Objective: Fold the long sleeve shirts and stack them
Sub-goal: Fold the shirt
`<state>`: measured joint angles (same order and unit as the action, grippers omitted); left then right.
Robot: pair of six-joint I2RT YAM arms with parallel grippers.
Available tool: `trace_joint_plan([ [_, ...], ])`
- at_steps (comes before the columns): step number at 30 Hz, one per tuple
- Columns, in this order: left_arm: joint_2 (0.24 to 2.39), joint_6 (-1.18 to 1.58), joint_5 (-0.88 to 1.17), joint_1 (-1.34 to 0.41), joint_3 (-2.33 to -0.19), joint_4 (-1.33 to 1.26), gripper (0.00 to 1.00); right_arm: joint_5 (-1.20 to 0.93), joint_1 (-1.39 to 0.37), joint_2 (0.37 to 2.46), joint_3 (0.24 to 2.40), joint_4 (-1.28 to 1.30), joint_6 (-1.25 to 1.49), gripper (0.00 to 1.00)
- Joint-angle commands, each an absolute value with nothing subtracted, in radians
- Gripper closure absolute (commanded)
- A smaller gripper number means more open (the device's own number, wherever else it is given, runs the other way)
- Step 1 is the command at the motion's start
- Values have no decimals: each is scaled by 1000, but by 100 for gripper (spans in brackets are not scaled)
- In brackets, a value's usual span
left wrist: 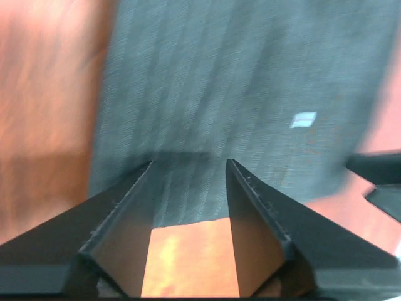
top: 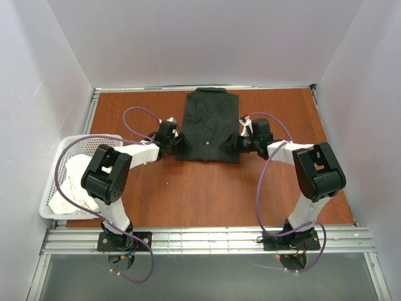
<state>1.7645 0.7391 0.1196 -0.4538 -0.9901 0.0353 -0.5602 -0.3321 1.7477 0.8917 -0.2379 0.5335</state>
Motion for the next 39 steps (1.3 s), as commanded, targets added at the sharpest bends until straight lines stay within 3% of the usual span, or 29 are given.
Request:
trace_joint_plan([
  [1,1785,741,89,-448,-960,71,60,-535,-339,1770,845,-288,543,56],
  [9,1757,816,107,-452,-792,98,75,-577,-339,1806,714,-304,571,70],
  [11,1688,851,114,-472,-737,115,76,-607,-342,1780,632,-299,587,74],
  [18,1324,978,167,-580,-427,222,75,-571,-416,1491,404,-128,569,74],
  [21,1096,1024,196,-597,-347,274,69,-555,-439,1330,371,-75,557,72],
  [26,891,991,129,-595,-457,341,50,-528,-442,1148,495,-23,543,52],
  [31,1060,910,104,-597,-659,200,49,-480,-437,1236,693,-41,508,49],
  [39,1462,873,89,-529,-827,-75,63,-505,-397,1524,891,-257,540,51],
])
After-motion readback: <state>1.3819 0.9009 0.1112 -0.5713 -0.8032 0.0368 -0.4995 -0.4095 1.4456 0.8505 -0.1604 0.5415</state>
